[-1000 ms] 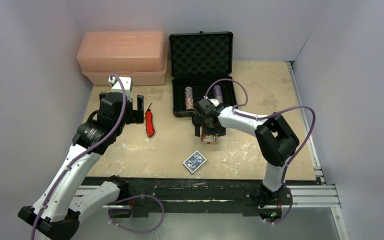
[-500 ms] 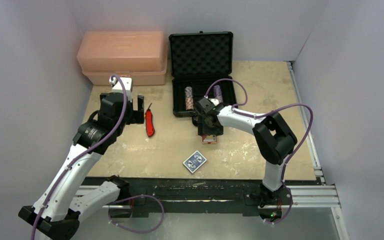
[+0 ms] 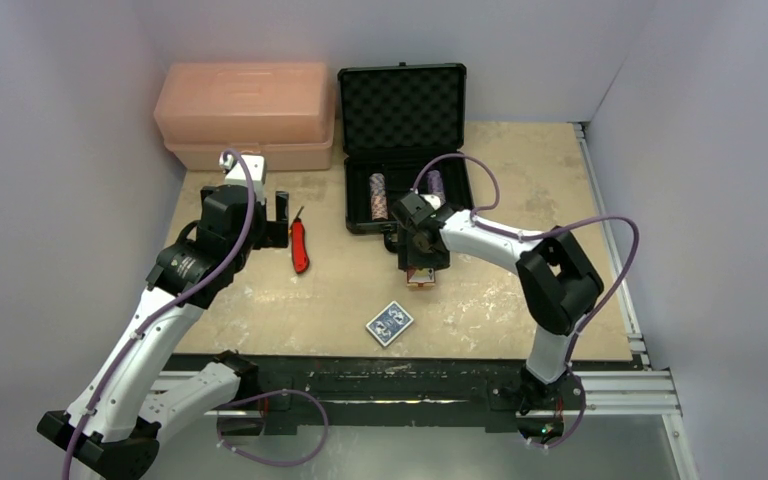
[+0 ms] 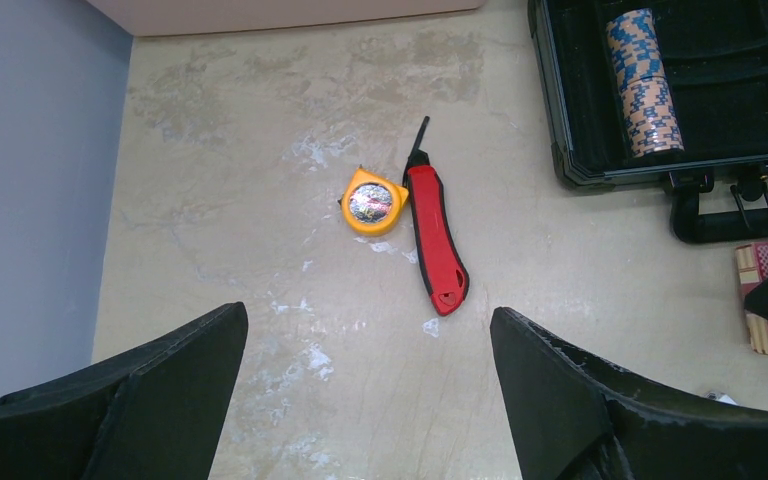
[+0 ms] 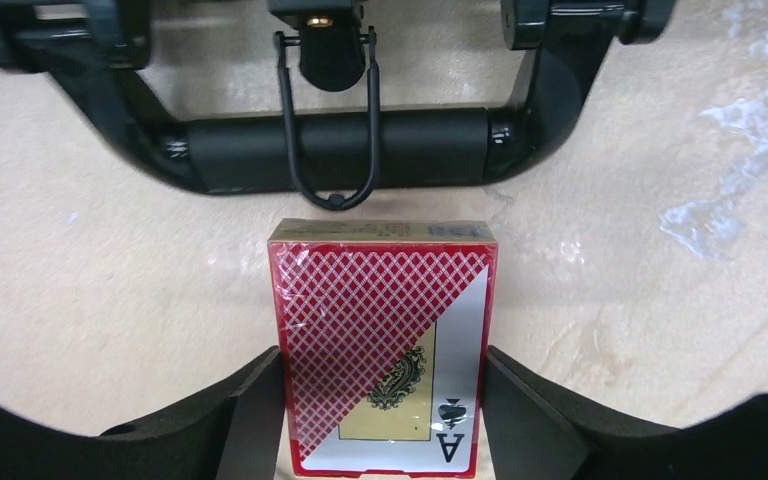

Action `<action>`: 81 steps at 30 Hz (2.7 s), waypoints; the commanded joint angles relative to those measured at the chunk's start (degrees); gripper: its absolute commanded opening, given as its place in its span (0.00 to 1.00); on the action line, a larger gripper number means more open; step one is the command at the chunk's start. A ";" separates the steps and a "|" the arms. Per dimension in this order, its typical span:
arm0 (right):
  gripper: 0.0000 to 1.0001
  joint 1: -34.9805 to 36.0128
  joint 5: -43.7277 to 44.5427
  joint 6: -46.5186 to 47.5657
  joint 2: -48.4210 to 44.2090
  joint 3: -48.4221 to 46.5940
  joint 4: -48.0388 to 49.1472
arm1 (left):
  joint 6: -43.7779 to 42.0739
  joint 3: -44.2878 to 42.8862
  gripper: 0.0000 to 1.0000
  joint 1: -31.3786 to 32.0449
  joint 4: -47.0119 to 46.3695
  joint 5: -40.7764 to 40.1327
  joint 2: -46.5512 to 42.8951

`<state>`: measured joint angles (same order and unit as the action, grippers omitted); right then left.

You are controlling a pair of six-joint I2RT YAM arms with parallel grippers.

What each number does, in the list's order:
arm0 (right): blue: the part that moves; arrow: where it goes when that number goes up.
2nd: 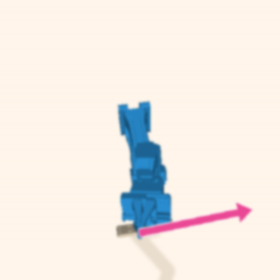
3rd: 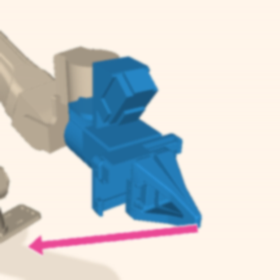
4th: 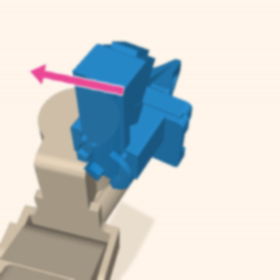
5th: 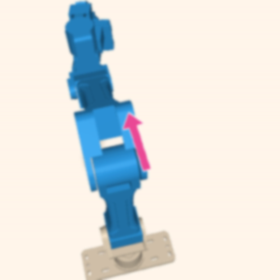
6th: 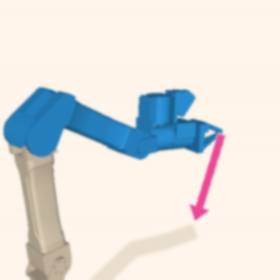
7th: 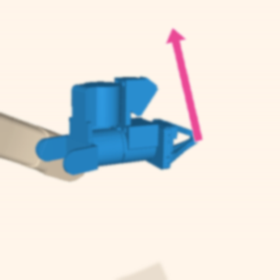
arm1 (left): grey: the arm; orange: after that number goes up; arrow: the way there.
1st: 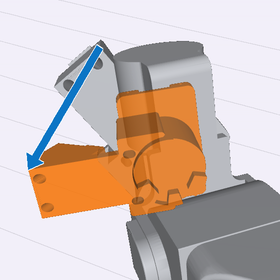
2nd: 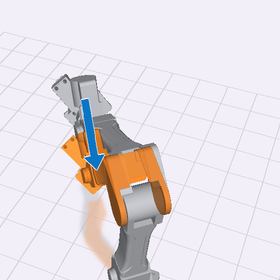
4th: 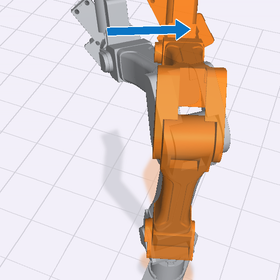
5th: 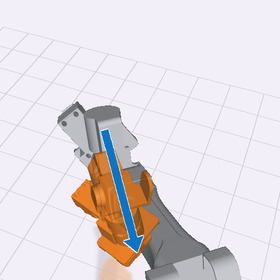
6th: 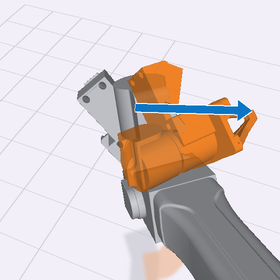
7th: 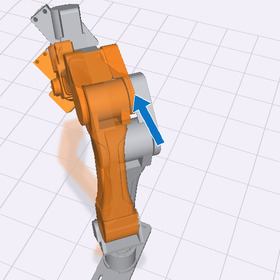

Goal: Pack up texas hold em set

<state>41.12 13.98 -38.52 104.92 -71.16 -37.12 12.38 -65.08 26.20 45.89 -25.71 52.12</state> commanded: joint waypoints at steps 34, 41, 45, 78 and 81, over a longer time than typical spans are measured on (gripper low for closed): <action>0.00 -8.28 -1.71 -30.50 3.16 -33.84 -0.79 | -1.20 -0.05 0.91 -0.44 -1.72 -0.02 -0.88; 0.00 -10.06 1.55 -40.69 7.26 -37.86 -2.97 | -1.21 0.03 0.91 -0.44 -1.80 -0.03 -1.03; 0.00 -11.47 2.07 -46.19 10.67 -41.05 -6.08 | -1.19 0.04 0.91 -0.44 -1.82 -0.06 -1.04; 0.00 -15.02 3.86 -64.65 27.15 -49.09 -0.49 | -1.57 0.12 0.91 -0.53 -2.02 -0.04 -0.88; 0.00 -14.98 4.44 -64.95 28.43 -50.06 -0.64 | -1.57 0.12 0.91 -0.53 -2.02 -0.04 -0.88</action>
<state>26.50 14.68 -100.38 132.84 -117.47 -38.52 12.19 -65.01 26.20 45.89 -25.58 51.72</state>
